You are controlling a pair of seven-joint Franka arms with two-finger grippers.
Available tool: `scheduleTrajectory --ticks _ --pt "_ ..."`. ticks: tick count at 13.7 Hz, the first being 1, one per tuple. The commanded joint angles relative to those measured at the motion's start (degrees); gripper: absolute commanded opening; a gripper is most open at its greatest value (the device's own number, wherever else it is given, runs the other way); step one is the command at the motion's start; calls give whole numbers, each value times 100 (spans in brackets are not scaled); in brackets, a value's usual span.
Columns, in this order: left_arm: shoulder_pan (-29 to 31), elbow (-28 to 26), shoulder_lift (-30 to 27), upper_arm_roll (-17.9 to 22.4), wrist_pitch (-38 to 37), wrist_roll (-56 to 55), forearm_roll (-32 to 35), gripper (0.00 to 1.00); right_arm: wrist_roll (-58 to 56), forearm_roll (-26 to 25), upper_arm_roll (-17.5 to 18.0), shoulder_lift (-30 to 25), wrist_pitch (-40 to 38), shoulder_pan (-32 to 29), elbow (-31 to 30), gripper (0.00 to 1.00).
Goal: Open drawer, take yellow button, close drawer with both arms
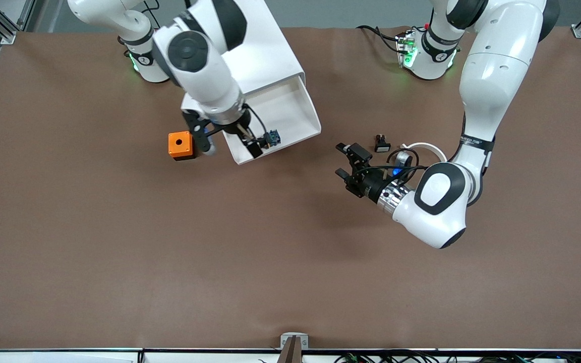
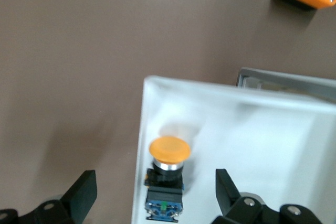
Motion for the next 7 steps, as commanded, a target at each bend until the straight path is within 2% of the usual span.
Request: scheduleTrajectory --ticks 1,4,6,7 --pt "285 33 -103 -42 -78 468 540 99 229 -122 -63 70 177 210 -155 100" --pt "364 33 -147 -25 -78 1136 1260 99 553 -254 -63 202 492 386 -287 100" --pt "338 33 -278 -16 -69 1610 1945 99 563 -263 -54 211 494 378 -287 90" --pt "338 42 -297 -25 -69 1821 2166 99 546 -263 -54 203 467 360 -270 81"
